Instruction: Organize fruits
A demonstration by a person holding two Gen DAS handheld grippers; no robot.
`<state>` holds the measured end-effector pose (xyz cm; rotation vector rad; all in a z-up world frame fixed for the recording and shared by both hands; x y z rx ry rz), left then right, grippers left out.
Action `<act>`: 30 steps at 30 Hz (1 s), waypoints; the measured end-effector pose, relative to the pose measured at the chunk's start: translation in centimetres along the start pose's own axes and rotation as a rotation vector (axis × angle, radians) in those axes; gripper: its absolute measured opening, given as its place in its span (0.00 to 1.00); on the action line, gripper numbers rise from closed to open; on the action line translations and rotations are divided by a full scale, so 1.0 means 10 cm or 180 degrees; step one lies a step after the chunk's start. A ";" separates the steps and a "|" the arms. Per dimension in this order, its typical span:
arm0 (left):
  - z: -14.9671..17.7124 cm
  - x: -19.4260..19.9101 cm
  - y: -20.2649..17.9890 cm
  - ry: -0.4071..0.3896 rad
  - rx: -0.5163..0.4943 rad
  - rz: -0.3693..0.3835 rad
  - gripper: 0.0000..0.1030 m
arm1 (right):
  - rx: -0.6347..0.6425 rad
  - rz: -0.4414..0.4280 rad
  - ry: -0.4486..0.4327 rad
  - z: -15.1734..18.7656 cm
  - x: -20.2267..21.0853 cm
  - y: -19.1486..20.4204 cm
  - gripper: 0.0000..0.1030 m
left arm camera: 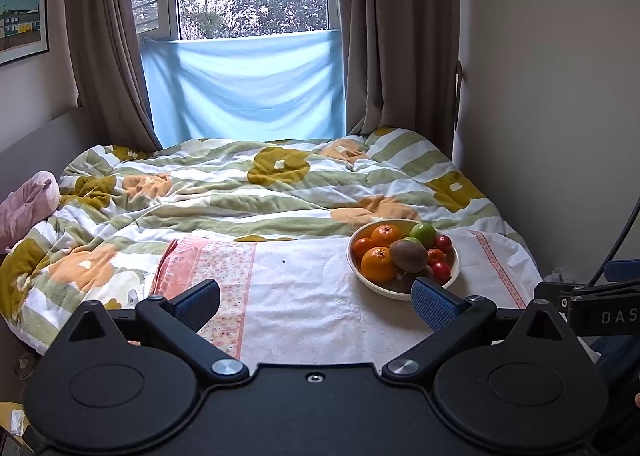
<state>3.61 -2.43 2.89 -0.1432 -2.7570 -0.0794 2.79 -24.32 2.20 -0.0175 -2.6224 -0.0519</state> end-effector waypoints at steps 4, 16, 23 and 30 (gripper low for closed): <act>0.01 0.01 0.00 0.0002 -0.0002 -0.0014 1.00 | -0.0004 -0.0003 0.0002 0.01 -0.01 0.00 1.00; 0.01 0.05 0.02 -0.0036 0.0028 -0.0055 1.00 | 0.0003 -0.0024 0.0018 0.02 -0.01 0.01 1.00; 0.01 0.02 0.05 0.0018 -0.0001 -0.0064 1.00 | 0.0004 -0.0023 0.0022 0.03 -0.01 0.02 1.00; 0.01 -0.01 0.12 0.0030 0.0129 -0.0040 1.00 | 0.0000 -0.0020 0.0044 0.04 -0.03 0.04 1.00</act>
Point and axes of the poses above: each gripper's, at about its wrist camera, not at the fingertips, and x roughly against the way its jaws point, y to its left, z to its underside, the point moved 1 cm from there along -x, roughly the way its jaws point, and after that the axes turned 11 degrees about -y, right-handed, at the moved point
